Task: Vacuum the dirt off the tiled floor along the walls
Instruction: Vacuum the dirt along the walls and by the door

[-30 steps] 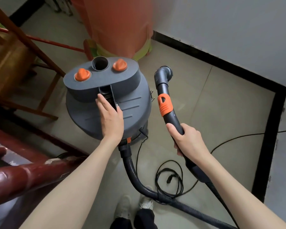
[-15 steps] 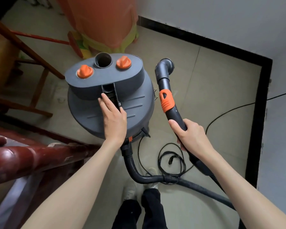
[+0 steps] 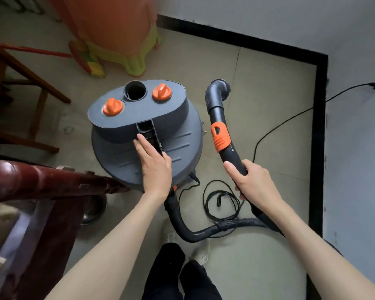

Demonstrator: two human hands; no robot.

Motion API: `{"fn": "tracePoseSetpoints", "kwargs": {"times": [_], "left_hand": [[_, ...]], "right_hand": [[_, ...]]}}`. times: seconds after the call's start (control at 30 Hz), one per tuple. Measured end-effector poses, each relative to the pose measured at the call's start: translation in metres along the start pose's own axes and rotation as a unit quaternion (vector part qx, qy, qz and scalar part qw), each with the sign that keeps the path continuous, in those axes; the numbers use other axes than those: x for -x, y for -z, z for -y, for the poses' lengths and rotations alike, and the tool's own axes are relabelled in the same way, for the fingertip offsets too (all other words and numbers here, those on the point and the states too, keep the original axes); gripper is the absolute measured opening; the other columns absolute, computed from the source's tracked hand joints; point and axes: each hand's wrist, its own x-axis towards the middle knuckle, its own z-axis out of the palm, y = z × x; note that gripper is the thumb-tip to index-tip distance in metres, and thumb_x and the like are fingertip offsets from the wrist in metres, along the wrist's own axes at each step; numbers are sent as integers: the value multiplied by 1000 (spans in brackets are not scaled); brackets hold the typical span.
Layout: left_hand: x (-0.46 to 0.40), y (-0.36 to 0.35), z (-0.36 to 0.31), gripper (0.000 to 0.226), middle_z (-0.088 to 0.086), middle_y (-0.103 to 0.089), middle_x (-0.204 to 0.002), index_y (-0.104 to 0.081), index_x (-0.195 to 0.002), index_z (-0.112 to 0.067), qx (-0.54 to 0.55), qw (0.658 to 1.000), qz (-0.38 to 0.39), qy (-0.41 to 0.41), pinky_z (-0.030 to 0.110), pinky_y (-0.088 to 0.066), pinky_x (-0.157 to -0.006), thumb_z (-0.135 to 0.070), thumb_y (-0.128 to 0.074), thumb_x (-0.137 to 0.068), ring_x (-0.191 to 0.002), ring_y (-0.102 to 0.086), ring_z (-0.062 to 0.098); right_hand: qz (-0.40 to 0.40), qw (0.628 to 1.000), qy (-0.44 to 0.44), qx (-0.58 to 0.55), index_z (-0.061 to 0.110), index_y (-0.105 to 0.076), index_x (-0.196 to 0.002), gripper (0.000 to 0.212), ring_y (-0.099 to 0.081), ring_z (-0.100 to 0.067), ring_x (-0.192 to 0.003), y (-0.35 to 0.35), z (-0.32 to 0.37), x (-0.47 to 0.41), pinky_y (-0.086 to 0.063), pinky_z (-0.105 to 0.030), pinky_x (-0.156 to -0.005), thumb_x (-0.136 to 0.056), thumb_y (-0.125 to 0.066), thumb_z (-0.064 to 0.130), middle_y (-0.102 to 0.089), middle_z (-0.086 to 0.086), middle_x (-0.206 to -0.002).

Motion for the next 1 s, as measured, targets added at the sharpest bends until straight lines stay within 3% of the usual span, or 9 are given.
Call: {"fn": "tracePoseSetpoints", "kwargs": {"times": [0.23, 0.47, 0.6, 0.7, 0.9, 1.0], "left_hand": [[51, -4, 9, 77, 19, -20, -150, 1, -150, -2, 66, 998, -6, 8, 40, -45, -100, -17, -50, -94, -128, -42, 35], [81, 4, 20, 83, 12, -32, -145, -7, -150, -13, 121, 992, 9, 32, 39, -40, -96, -26, -62, -89, -125, -43, 30], [83, 7, 20, 76, 14, -35, -145, -18, -146, -7, 102, 992, 26, 70, 42, -39, -98, -31, -62, -89, -125, -45, 34], [83, 8, 22, 70, 15, -41, -138, -24, -141, -6, 92, 994, 23, 56, 42, -39, -93, -31, -62, -88, -118, -49, 36], [95, 16, 45, 62, 15, -50, -129, -31, -131, -7, 72, 996, 26, 37, 43, -38, -91, -33, -64, -85, -112, -52, 39], [106, 23, 59, 61, 15, -51, -128, -32, -131, -8, 55, 998, 33, 27, 44, -38, -92, -34, -63, -85, -113, -51, 39]], "right_hand": [[-5, 1000, 16, -3, 21, -47, -71, 49, -59, -15, -42, -3, -31, 38, -54, -40, -65, -83, -45, 68, -62, -1, -57], [-14, 1000, 11, -4, 22, -46, -70, 49, -62, -17, -48, -13, -65, 85, -53, -39, -65, -83, -46, 69, -59, 1, -54], [-31, 999, 1, 10, 21, -47, -71, 50, -60, -17, -60, -21, -75, 109, -40, -33, -56, -83, -45, 70, -58, 3, -59], [-47, 999, 0, 3, 23, -47, -71, 48, -60, -23, -69, -28, -80, 126, -43, -35, -60, -84, -47, 69, -59, 2, -64], [-96, 995, 3, -36, 23, -45, -67, 46, -57, -18, -68, -41, -88, 161, -38, -34, -57, -87, -51, 64, -59, 3, -63], [-94, 994, -13, -59, 22, -47, -68, 47, -61, -18, -63, -46, -92, 180, -44, -34, -59, -84, -50, 66, -60, 5, -55]]}}
